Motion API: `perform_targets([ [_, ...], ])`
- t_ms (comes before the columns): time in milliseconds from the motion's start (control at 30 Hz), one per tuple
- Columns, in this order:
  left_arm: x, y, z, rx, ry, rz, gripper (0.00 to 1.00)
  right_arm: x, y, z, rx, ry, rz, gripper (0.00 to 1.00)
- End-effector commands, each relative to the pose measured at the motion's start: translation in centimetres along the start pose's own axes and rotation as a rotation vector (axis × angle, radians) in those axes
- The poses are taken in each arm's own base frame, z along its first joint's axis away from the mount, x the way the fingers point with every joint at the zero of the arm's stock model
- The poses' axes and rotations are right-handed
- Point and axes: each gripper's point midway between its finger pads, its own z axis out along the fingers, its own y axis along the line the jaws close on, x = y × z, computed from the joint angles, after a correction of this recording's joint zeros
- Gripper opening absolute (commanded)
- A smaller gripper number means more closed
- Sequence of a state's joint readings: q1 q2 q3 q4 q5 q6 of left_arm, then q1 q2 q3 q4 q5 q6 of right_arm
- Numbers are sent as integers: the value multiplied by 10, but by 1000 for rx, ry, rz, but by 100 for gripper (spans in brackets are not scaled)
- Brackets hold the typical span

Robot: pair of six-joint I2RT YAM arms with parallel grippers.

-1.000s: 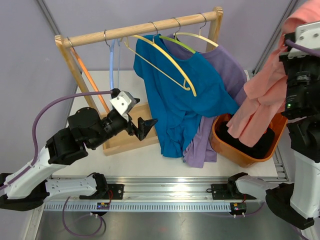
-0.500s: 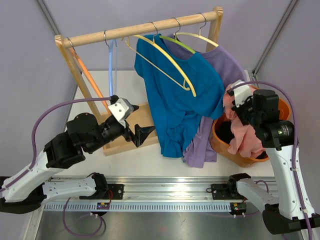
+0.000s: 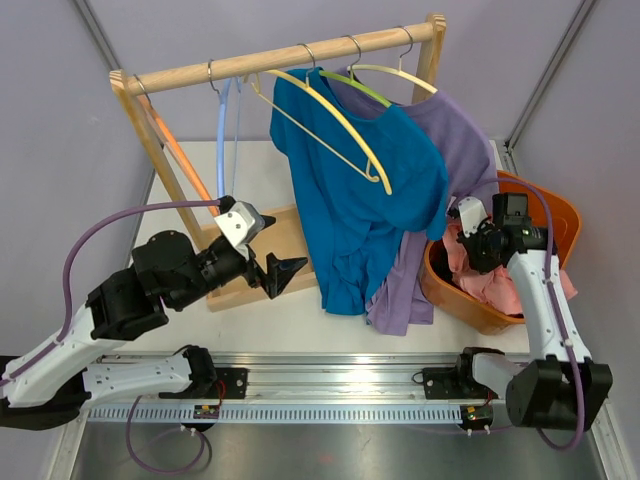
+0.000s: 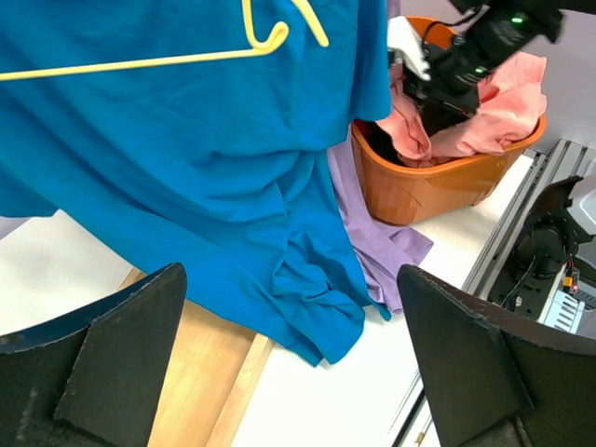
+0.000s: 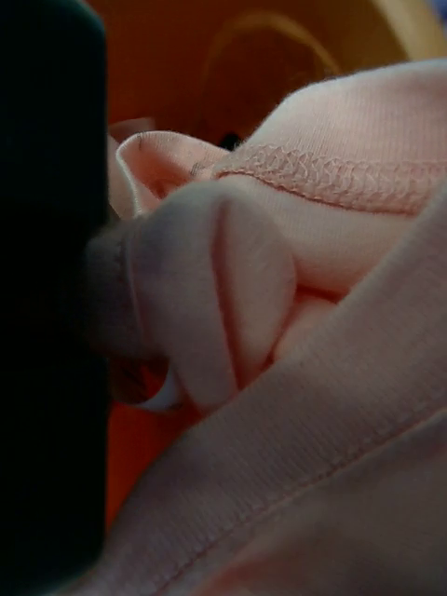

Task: Remove the t-shirt from the hanger
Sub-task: Place the tshirt into the basket

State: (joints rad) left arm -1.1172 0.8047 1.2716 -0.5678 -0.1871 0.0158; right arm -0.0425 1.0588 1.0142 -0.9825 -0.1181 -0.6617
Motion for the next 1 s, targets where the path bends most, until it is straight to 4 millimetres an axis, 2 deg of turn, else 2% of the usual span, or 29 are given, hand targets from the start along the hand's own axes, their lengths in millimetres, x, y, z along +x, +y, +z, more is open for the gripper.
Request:
perform_targets([
  [0, -6, 0, -1, 1, -27, -9, 99, -5, -29, 14, 52, 5, -26, 0],
  [67, -4, -1, 2, 4, -21, -6, 99, -6, -23, 19, 7, -2, -77, 1],
  [100, -4, 0, 3, 2, -21, -5, 99, -2, -21, 26, -8, 11, -85, 7],
  [167, -3, -1, 5, 4, -18, -6, 99, 3, -23, 34, -4, 24, -124, 13],
  [200, -1, -2, 7, 2, -13, -10, 99, 13, -20, 44, -18, 56, -126, 21],
  [267, 0, -2, 9, 4, -18, -14, 99, 19, -16, 50, -45, 75, -143, 33],
  [300, 2, -2, 10, 3, -12, -14, 99, 20, -13, 51, -61, 82, -145, 38],
  [333, 2, -2, 11, 3, -10, -14, 99, 21, -10, 49, -77, 85, -147, 51],
  [367, 4, -3, 12, 3, -6, -13, 99, 18, -9, 45, -82, 71, -153, 55],
  [400, 4, -3, 13, 1, -4, -13, 99, 5, -16, 32, -46, 28, -159, 60],
  [467, 3, -2, 13, 0, -6, -13, 99, -7, -26, 13, 7, -1, -162, 72],
  [500, 3, -3, 14, -6, -6, -43, 99, -26, -38, -8, 58, -52, -169, 74],
  [567, 2, -2, 16, -11, -16, -47, 99, -34, -40, -28, 57, -68, -156, 79],
  [600, 2, -2, 17, -14, -16, -47, 99, -50, -47, -48, 89, -111, -164, 81],
  [667, -1, -1, 19, -17, -22, -44, 99, -57, -47, -64, 93, -131, -159, 82],
  [700, 1, -1, 22, -20, -13, -38, 99, -68, -52, -81, 120, -168, -165, 82],
  [800, -6, 0, 23, -23, -17, -31, 99, -77, -46, -105, 104, -205, -173, 83],
  [833, -7, 0, 24, -23, -14, -29, 99, -72, -37, -110, 70, -190, -184, 83],
  [867, -6, 0, 24, -26, -7, -28, 99, -75, -26, -115, 17, -218, -198, 83],
  [900, -9, 2, 23, -34, -13, -29, 99, -81, -17, -128, -12, -256, -226, 82],
  [933, -9, 3, 23, -36, -11, -27, 99, -66, 8, -135, -123, -230, -239, 82],
  [967, -9, 4, 22, -40, -14, -29, 99, -72, 36, -146, -250, -310, -314, 82],
])
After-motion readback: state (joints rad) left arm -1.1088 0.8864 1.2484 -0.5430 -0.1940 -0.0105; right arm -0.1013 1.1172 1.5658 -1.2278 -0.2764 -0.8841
